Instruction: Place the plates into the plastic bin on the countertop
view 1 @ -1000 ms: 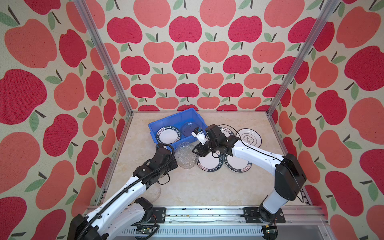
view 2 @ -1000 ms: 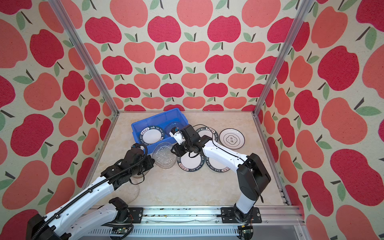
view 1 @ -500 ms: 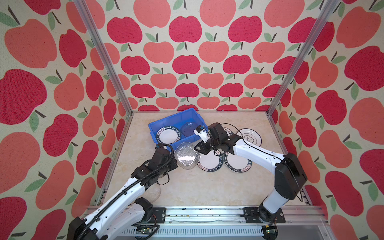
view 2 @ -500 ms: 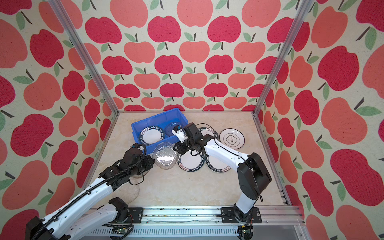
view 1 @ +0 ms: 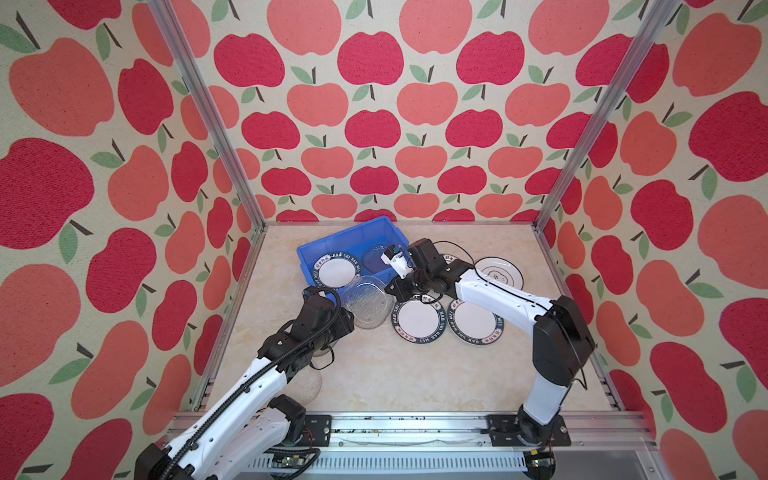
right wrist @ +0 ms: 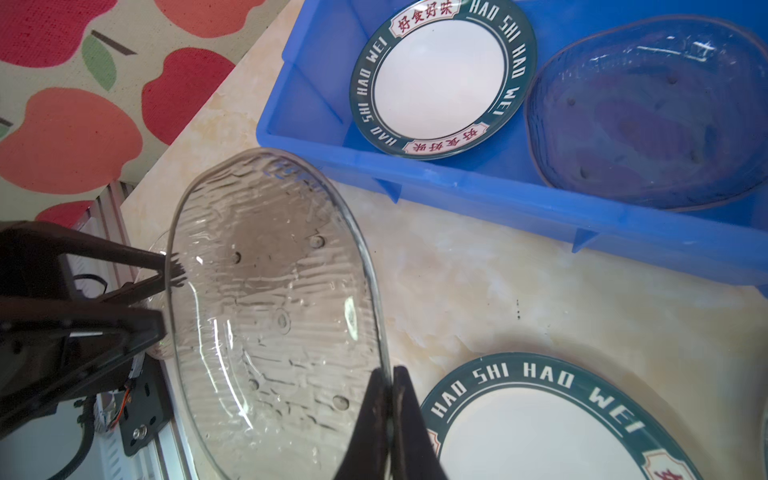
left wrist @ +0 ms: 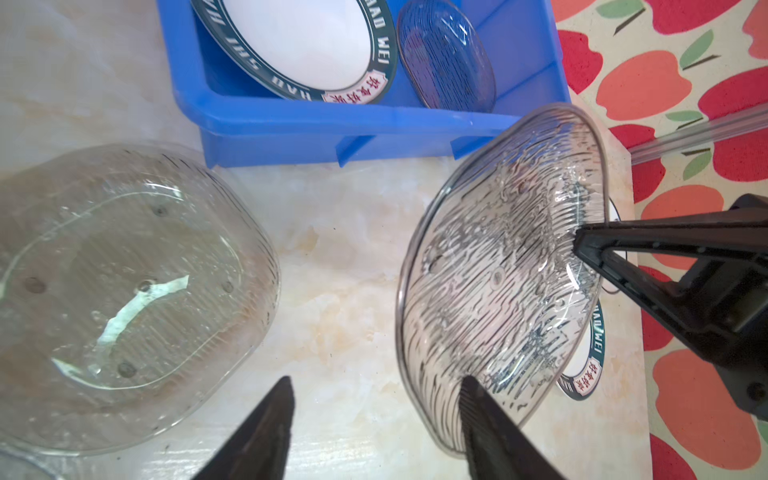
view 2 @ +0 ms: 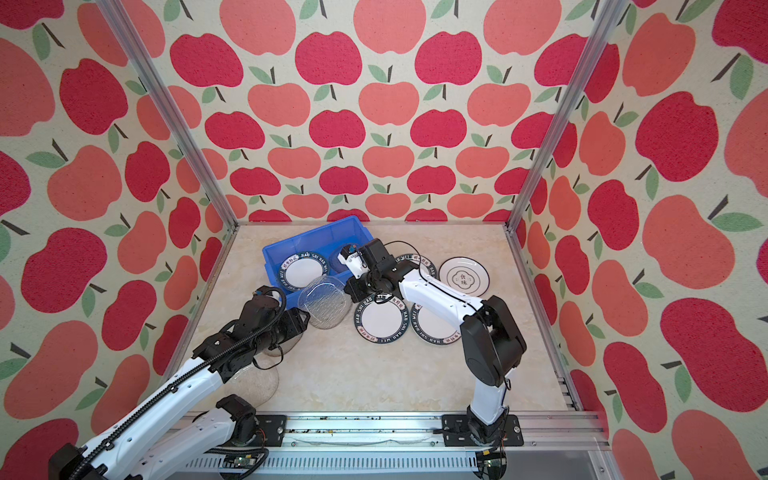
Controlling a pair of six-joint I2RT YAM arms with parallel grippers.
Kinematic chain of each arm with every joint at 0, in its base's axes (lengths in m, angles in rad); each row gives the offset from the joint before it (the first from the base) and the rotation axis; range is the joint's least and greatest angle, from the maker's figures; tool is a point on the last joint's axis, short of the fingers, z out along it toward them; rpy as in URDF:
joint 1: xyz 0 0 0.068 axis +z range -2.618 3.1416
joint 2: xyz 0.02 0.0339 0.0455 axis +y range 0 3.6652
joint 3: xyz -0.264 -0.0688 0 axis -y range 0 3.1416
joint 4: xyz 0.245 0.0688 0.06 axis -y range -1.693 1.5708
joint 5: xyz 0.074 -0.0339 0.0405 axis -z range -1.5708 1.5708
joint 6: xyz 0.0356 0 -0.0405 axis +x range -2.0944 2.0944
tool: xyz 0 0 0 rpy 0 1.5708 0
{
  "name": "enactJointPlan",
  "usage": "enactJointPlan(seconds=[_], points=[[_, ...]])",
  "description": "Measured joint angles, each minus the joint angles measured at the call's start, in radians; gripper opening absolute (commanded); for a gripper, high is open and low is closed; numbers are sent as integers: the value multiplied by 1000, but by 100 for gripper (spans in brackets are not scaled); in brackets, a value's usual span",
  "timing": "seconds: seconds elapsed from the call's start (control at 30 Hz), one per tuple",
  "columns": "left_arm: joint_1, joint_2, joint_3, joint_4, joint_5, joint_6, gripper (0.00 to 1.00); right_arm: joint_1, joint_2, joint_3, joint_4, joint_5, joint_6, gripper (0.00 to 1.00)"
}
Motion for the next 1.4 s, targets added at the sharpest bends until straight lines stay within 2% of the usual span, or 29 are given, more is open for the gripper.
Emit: enactJointPlan(seconds=[0.2,0.37,0.47,0.6,0.9,1.27,1.4], points=[[122,-204,-24,-9,-61,-15,99,-1,254,492,-182,58,53,0],[200,-189,-24,-11,-51,-6,99,-4,509,959,-365,57,127,0],[227,-173,-24,-10,-39,9,99,-14,619,1127,-418,35,182,0],[272,-144,-24,-6,-3,21,99,-51,659,1141,-438,30,226,0],[364,-51,-18,28,86,61,99,-195,682,1194,-515,81,206,0],[394,58,7,87,143,88,99,-188,738,1195,-592,172,-48,0],[396,99,11,106,144,87,99,-192,740,1195,-578,201,-101,0]])
